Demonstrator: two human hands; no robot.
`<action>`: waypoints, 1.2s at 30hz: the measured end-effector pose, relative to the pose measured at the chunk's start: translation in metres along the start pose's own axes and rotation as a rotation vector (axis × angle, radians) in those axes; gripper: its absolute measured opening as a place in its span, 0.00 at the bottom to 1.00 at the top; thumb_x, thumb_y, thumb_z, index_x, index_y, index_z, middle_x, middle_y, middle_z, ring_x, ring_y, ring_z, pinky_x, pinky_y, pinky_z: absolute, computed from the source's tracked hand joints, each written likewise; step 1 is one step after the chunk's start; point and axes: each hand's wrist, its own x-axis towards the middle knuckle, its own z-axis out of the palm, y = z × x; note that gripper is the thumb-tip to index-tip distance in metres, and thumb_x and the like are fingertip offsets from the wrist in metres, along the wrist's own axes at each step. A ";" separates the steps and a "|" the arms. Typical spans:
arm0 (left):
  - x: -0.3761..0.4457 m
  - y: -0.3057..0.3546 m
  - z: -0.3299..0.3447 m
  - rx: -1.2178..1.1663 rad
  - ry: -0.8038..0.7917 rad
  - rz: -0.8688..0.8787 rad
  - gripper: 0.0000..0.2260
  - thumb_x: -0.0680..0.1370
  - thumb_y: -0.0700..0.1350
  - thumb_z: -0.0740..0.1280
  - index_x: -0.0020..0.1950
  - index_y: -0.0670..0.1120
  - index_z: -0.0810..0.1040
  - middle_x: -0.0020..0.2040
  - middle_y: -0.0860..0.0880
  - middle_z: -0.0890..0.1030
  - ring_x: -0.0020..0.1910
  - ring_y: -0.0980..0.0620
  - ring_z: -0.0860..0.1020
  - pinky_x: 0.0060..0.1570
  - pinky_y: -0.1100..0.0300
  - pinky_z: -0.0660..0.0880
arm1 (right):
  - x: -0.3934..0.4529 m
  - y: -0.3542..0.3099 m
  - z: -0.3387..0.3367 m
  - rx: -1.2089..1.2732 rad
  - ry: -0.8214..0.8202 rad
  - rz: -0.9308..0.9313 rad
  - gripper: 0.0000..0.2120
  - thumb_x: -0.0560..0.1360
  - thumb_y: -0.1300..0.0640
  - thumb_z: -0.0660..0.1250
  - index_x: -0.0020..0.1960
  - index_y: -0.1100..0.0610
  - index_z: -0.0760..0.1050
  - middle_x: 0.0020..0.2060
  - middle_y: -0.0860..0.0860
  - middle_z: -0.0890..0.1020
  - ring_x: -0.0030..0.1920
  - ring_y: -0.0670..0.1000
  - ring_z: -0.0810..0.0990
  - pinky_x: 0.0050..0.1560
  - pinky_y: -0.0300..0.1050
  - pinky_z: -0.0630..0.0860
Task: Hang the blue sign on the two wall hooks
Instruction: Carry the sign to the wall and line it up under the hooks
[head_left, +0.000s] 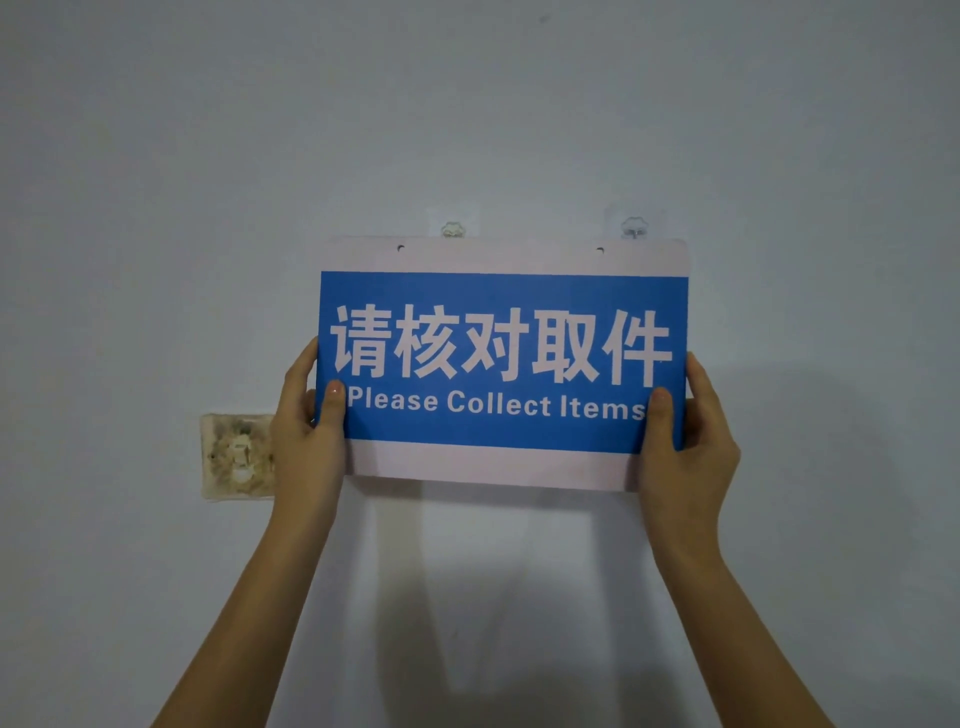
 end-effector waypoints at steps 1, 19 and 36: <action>0.001 0.000 0.002 -0.006 -0.002 0.002 0.18 0.80 0.45 0.57 0.69 0.59 0.66 0.48 0.61 0.77 0.48 0.64 0.76 0.42 0.65 0.72 | 0.000 0.000 0.000 -0.001 0.011 0.004 0.20 0.80 0.58 0.59 0.71 0.53 0.65 0.61 0.59 0.78 0.57 0.52 0.79 0.45 0.24 0.77; 0.016 -0.013 0.036 -0.115 -0.134 0.039 0.16 0.80 0.45 0.58 0.65 0.61 0.67 0.64 0.49 0.77 0.60 0.51 0.77 0.57 0.51 0.76 | 0.027 0.012 -0.011 -0.064 0.107 0.013 0.20 0.79 0.60 0.60 0.71 0.52 0.67 0.41 0.46 0.80 0.37 0.30 0.79 0.36 0.21 0.74; 0.014 -0.013 0.043 -0.094 -0.098 0.041 0.16 0.80 0.45 0.58 0.65 0.62 0.66 0.64 0.50 0.77 0.60 0.53 0.77 0.54 0.58 0.76 | 0.042 0.022 -0.012 -0.056 0.061 -0.008 0.20 0.79 0.59 0.60 0.71 0.53 0.68 0.50 0.55 0.81 0.39 0.30 0.79 0.36 0.21 0.74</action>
